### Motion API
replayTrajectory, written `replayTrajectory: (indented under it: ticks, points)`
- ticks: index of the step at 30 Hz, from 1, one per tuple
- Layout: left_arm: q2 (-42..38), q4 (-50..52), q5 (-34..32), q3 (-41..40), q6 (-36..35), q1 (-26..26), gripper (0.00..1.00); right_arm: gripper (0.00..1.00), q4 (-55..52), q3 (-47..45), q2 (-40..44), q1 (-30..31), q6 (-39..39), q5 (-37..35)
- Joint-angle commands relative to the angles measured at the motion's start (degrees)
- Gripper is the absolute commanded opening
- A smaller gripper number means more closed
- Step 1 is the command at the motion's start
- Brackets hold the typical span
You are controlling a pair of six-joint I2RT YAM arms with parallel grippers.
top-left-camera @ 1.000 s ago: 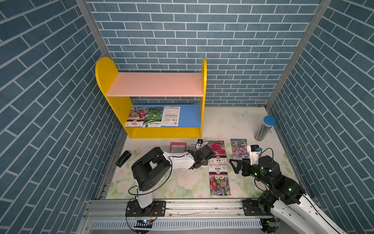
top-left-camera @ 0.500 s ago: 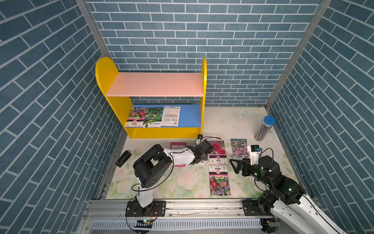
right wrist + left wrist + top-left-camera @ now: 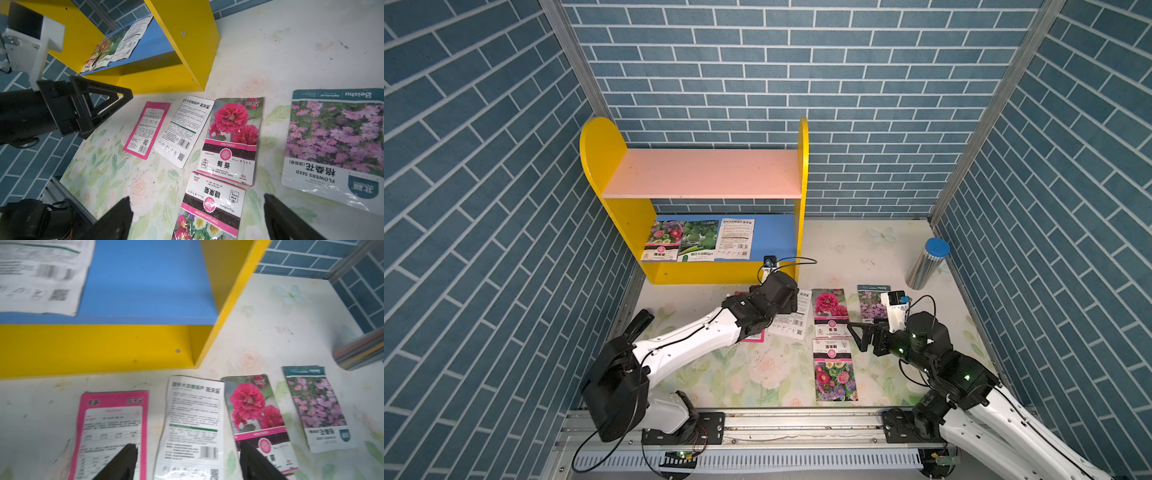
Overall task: Take the seed bag off the shelf
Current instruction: Adjust the seed packet at the center of the board.
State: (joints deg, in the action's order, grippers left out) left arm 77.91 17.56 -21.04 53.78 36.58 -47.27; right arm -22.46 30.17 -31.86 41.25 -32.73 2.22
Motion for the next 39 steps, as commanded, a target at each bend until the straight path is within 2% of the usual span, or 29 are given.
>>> replayTrajectory:
  ticks: [1,6,19,33,39]
  points:
    - [-2.36,4.47,-0.53,-5.83,0.30,3.34,0.82,1.00,3.86,0.25,-1.34,0.23,2.75,1.08]
    - [-2.86,2.74,0.90,-10.33,0.34,6.41,0.80,1.00,5.70,0.17,-2.85,0.21,2.84,1.79]
    - [9.09,-1.92,2.52,-12.64,-0.29,7.69,0.79,1.00,4.75,0.67,-3.59,0.22,3.46,1.66]
    - [17.33,-5.78,1.61,-9.29,-3.17,10.63,0.76,1.00,4.98,-0.13,-3.83,0.25,3.46,1.21]
    - [15.09,-3.92,3.06,-6.60,-3.40,10.97,0.76,1.00,4.54,0.33,-3.58,0.23,3.55,1.46]
